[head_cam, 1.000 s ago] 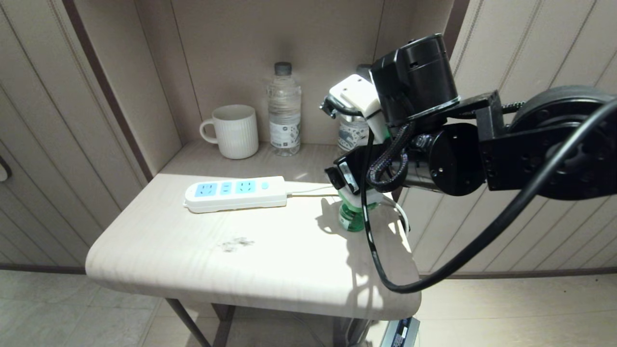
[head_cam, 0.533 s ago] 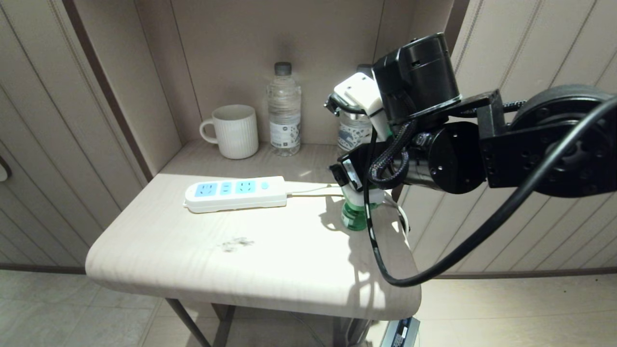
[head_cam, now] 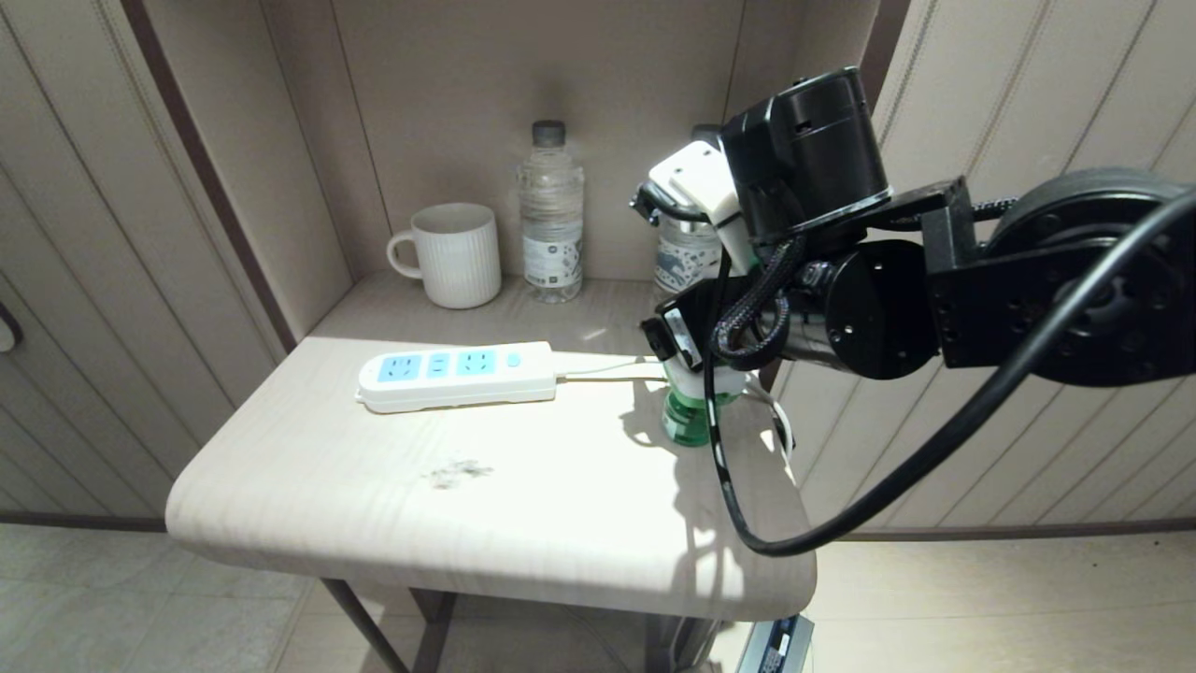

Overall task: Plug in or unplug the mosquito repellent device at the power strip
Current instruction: Pick up the mosquito repellent liquid

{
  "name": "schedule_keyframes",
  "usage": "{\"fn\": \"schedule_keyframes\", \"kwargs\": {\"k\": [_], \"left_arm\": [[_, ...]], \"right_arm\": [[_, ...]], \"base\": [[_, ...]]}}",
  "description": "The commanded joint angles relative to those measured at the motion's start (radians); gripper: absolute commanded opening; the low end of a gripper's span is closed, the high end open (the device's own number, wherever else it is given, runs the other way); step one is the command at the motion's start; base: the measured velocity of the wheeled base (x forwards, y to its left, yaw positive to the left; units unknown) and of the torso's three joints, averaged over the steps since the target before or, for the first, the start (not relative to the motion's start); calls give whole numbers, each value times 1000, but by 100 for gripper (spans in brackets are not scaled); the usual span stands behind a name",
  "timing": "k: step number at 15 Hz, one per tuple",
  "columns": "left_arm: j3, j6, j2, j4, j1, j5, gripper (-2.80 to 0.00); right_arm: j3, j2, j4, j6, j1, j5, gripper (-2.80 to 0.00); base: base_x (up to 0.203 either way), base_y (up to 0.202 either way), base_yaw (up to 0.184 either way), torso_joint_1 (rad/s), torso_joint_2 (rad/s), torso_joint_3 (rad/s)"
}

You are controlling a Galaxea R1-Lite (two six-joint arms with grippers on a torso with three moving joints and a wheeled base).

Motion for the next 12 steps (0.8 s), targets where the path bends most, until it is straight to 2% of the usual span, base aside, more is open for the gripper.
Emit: {"fn": "schedule_keyframes", "kwargs": {"k": [1, 12], "left_arm": [[0, 0, 1, 0, 0, 0, -280], [0, 0, 1, 0, 0, 0, -280]], "right_arm": [[-2, 1, 1, -1, 1, -5, 0], [-8, 7, -6, 3, 11, -32, 0]], "base": [[0, 0, 0, 0, 0, 0], [0, 0, 0, 0, 0, 0]]}}
